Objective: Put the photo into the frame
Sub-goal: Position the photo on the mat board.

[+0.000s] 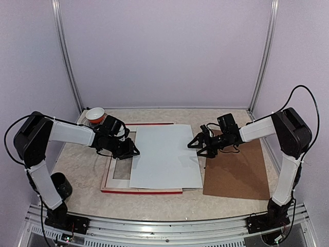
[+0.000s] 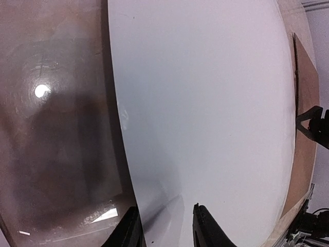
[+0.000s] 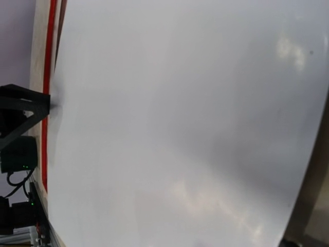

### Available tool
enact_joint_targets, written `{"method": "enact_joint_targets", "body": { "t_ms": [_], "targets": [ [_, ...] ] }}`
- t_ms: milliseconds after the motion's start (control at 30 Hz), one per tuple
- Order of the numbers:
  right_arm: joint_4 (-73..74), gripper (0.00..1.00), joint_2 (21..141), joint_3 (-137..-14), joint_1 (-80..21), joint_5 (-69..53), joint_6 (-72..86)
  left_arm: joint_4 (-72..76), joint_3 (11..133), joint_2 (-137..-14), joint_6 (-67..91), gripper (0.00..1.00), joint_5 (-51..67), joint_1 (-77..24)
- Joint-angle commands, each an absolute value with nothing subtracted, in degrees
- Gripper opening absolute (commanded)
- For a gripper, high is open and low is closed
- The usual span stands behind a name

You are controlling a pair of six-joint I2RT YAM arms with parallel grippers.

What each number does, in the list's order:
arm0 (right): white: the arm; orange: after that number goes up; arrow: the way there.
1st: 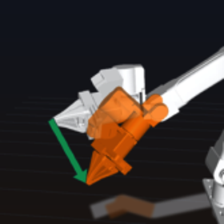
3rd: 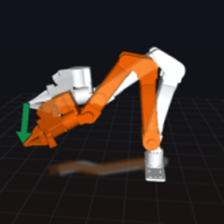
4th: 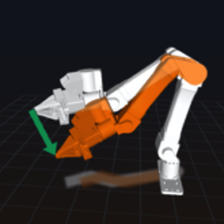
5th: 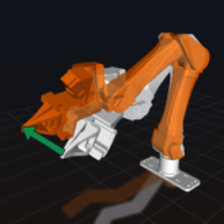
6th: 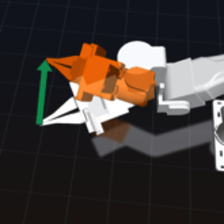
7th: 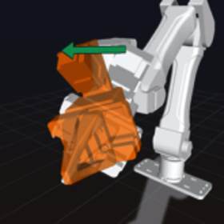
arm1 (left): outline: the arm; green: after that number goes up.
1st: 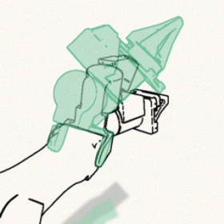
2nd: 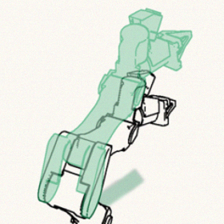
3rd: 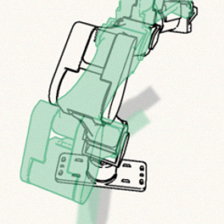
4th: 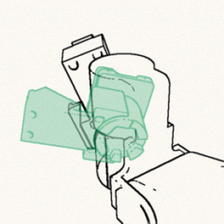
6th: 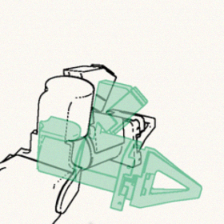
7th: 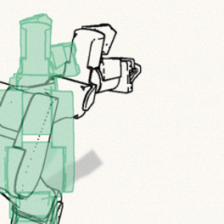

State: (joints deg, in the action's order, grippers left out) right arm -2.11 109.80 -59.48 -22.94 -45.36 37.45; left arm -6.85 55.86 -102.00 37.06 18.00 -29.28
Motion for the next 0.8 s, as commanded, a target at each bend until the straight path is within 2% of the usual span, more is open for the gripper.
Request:
{"method": "enact_joint_targets", "body": {
  "t_ms": [0,700,767],
  "targets": [
    [-3.3,0.95,110.8,-60.5,-23.4,-46.4,37.9,-4.7,55.8,-103.1,37.6,0.34,17.5,-28.9],
    [-4.2,0.95,110.9,-61.4,-23.5,-46.8,38.0,-3.4,56.8,-104.2,39.7,0.35,15.5,-29.0],
    [-4.2,0.95,110.9,-61.4,-23.5,-46.8,37.9,-3.7,56.9,-104.0,39.9,0.37,15.1,-28.9]
  ]
}}
